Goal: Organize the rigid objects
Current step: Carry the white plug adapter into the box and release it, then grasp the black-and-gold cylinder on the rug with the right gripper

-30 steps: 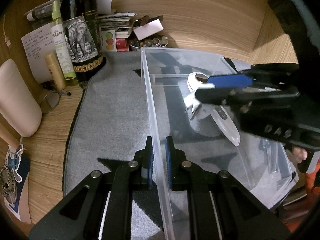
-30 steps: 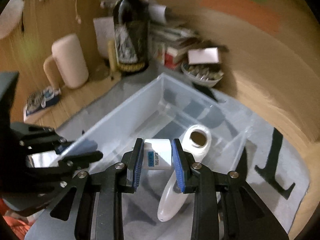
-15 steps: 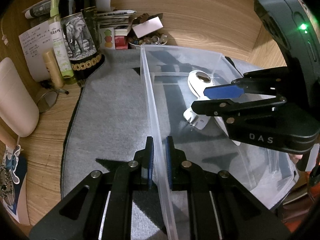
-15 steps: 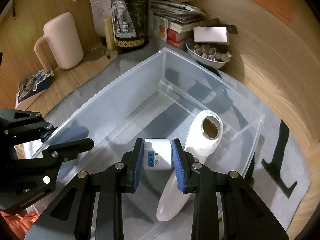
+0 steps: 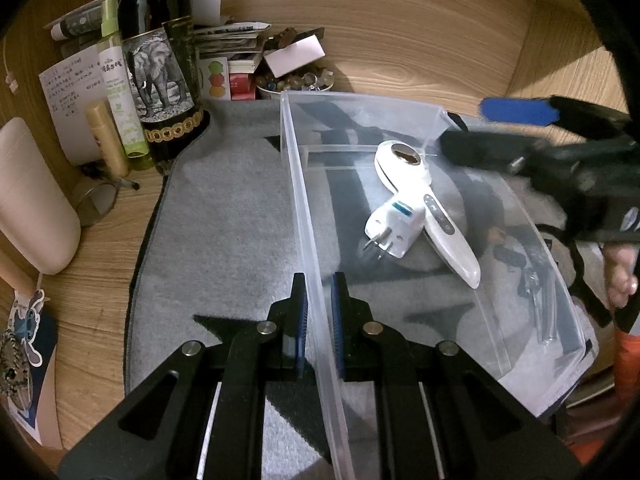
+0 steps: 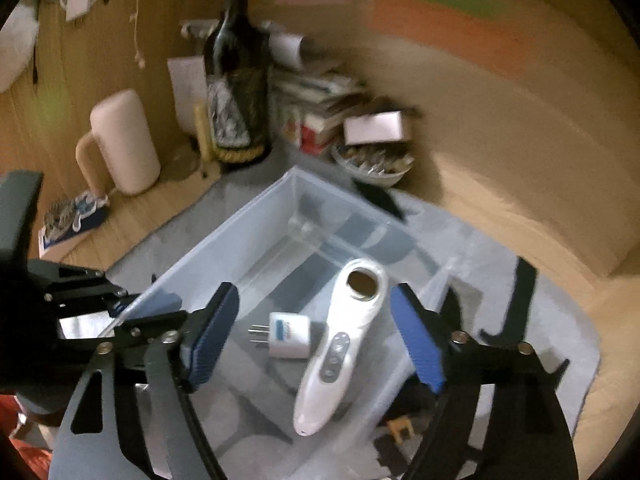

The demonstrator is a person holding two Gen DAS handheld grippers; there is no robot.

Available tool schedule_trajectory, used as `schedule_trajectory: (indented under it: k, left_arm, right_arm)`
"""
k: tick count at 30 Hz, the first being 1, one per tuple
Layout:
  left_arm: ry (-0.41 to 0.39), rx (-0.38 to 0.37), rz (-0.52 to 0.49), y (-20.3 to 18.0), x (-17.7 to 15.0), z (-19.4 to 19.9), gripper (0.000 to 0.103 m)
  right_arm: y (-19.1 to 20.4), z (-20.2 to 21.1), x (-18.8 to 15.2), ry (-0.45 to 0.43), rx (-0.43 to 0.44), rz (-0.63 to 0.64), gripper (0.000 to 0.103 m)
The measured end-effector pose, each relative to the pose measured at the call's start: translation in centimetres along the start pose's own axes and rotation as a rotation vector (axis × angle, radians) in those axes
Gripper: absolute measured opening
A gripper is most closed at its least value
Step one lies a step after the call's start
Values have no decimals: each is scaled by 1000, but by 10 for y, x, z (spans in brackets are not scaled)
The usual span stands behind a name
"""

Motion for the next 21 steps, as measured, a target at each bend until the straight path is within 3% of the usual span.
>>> schedule_trajectory:
  k: [11, 21]
  left_arm:
    - [-1, 6, -3, -2, -3, 3, 11]
    - [1, 11, 1, -2, -5, 3, 11]
  right_arm:
    - [-71, 28, -20, -39, -137, -133, 83]
    - [-96, -10, -76, 116, -159, -189, 83]
Point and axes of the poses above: each gripper's, at about its wrist camera, not at the fingertips, and z roughly against the way its jaws point, y to its left, x to its top, the point moved 7 cm from there along -z, roughly the way its jaws point, and after that the axes turned 15 degrees about -x, right-handed, at the moved point
